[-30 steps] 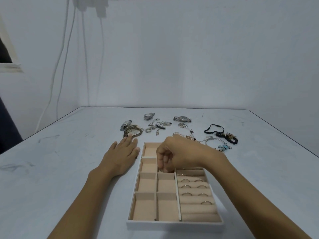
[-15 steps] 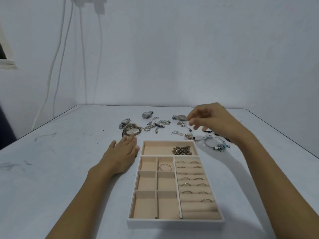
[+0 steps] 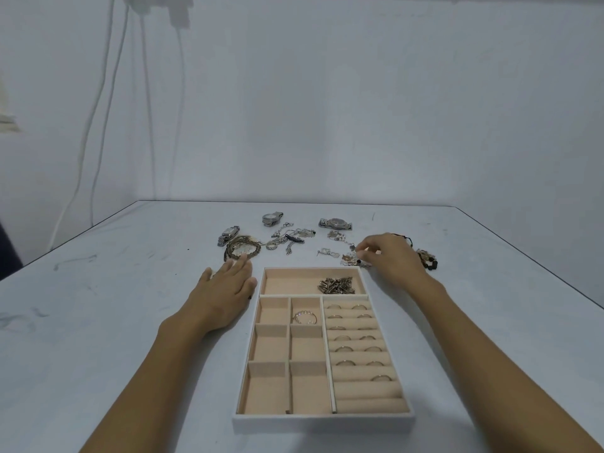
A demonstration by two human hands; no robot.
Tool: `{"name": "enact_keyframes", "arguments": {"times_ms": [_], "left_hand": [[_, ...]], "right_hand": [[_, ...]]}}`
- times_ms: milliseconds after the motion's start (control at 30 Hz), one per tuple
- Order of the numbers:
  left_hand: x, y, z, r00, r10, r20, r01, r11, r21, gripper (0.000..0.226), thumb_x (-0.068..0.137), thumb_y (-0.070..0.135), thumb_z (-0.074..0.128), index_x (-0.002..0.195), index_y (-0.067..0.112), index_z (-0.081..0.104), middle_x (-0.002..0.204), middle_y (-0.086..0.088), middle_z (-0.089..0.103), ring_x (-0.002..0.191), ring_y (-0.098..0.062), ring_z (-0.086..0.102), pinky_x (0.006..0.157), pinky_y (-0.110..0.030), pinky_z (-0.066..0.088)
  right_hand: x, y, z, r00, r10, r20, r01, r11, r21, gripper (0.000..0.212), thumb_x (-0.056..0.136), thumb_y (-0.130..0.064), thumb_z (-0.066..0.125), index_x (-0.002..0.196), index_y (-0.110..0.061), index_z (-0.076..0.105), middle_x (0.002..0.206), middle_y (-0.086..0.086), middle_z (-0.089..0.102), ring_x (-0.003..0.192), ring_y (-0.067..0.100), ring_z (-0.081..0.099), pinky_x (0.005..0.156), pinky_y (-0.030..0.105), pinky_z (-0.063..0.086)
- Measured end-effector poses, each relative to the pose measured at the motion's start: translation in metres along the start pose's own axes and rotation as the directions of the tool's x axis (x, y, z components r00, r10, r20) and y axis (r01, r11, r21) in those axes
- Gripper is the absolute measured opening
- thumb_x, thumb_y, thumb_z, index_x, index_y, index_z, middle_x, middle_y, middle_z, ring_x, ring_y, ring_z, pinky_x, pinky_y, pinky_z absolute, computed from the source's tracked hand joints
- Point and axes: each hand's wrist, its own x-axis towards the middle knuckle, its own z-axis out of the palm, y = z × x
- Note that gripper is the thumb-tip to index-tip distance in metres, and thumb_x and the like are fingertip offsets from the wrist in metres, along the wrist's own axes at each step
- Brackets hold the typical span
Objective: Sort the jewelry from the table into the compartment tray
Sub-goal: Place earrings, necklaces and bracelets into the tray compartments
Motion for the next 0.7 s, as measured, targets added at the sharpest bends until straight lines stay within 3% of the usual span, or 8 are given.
{"name": "enact_keyframes", "arguments": {"times_ms": [100, 200, 300, 367, 433, 500, 567, 700], "left_hand": [[0.001, 0.000, 0.000, 1.000, -0.006, 0.001, 0.006, 1.000, -0.004, 0.052, 0.104, 0.034, 0.014, 0.153, 0.018, 0.007, 0.161, 0.004, -0.004, 0.148, -0.014, -0.002, 0.120, -0.041, 0.002], [0.003, -0.001, 0.000, 1.000, -0.003, 0.012, 0.003, 1.000, -0.011, 0.052, 0.104, 0.034, 0.014, 0.153, 0.019, 0.007, 0.161, 0.004, -0.005, 0.148, -0.014, -0.002, 0.119, -0.041, 0.002], [0.004, 0.000, 0.000, 1.000, -0.007, 0.022, 0.007, 1.000, -0.001, 0.052, 0.104, 0.034, 0.014, 0.153, 0.018, 0.006, 0.161, 0.004, -0.006, 0.148, -0.014, -0.002, 0.119, -0.041, 0.002], [0.003, 0.000, -0.001, 1.000, -0.010, 0.023, 0.010, 1.000, 0.001, 0.052, 0.104, 0.034, 0.014, 0.153, 0.018, 0.007, 0.161, 0.004, -0.005, 0.148, -0.014, -0.002, 0.119, -0.041, 0.002], [0.003, 0.001, -0.002, 1.000, -0.009, 0.021, 0.009, 1.000, 0.001, 0.052, 0.104, 0.034, 0.014, 0.153, 0.018, 0.007, 0.161, 0.004, -0.005, 0.148, -0.015, -0.002, 0.120, -0.041, 0.002], [0.002, 0.001, -0.002, 1.000, -0.008, 0.020, 0.008, 1.000, -0.001, 0.052, 0.104, 0.033, 0.014, 0.153, 0.018, 0.007, 0.161, 0.003, -0.005, 0.148, -0.015, -0.002, 0.120, -0.041, 0.002], [0.002, 0.001, -0.002, 1.000, -0.009, 0.023, 0.009, 1.000, 0.000, 0.052, 0.104, 0.033, 0.014, 0.153, 0.018, 0.007, 0.161, 0.003, -0.005, 0.148, -0.015, -0.002, 0.120, -0.041, 0.002], [0.003, 0.001, -0.003, 0.999, -0.011, 0.033, 0.011, 1.000, -0.003, 0.052, 0.104, 0.034, 0.015, 0.153, 0.018, 0.006, 0.161, 0.004, -0.005, 0.148, -0.015, -0.002, 0.119, -0.041, 0.002]], "right_hand": [[0.002, 0.000, 0.011, 0.999, -0.029, -0.036, 0.029, 0.999, -0.014, 0.022, 0.096, -0.031, 0.052, 0.110, -0.028, 0.069, 0.090, -0.003, 0.062, 0.089, 0.017, 0.057, 0.065, 0.029, 0.036], [0.006, 0.000, 0.013, 0.999, -0.036, -0.014, 0.035, 0.998, -0.061, 0.020, 0.091, -0.040, 0.059, 0.105, -0.034, 0.071, 0.090, -0.004, 0.058, 0.092, 0.015, 0.053, 0.068, 0.030, 0.038], [0.008, -0.002, 0.014, 1.000, -0.017, 0.011, 0.018, 1.000, -0.024, 0.007, 0.086, -0.031, 0.065, 0.087, -0.032, 0.072, 0.089, -0.004, 0.063, 0.092, 0.015, 0.055, 0.062, 0.028, 0.037], [0.009, -0.002, 0.015, 1.000, -0.002, 0.023, 0.001, 1.000, 0.010, 0.009, 0.084, -0.022, 0.064, 0.080, -0.029, 0.068, 0.090, -0.004, 0.064, 0.094, 0.017, 0.057, 0.064, 0.029, 0.041], [0.011, -0.003, 0.014, 0.999, -0.002, 0.048, 0.003, 1.000, -0.013, 0.012, 0.086, -0.018, 0.061, 0.088, -0.028, 0.068, 0.094, -0.003, 0.064, 0.099, 0.018, 0.055, 0.071, 0.032, 0.044], [0.012, -0.004, 0.014, 0.997, -0.018, 0.080, 0.022, 0.998, -0.055, 0.019, 0.088, -0.018, 0.059, 0.098, -0.029, 0.069, 0.096, -0.003, 0.062, 0.096, 0.017, 0.054, 0.068, 0.029, 0.041], [0.013, -0.007, 0.013, 0.995, -0.015, 0.096, 0.023, 0.996, -0.090, 0.019, 0.089, -0.017, 0.058, 0.093, -0.030, 0.071, 0.093, -0.005, 0.059, 0.090, 0.014, 0.053, 0.062, 0.026, 0.035], [0.017, -0.012, 0.016, 0.996, 0.005, 0.089, 0.007, 0.991, -0.131, 0.018, 0.089, -0.015, 0.058, 0.084, -0.028, 0.069, 0.090, -0.006, 0.061, 0.088, 0.016, 0.058, 0.068, 0.029, 0.040]]}}
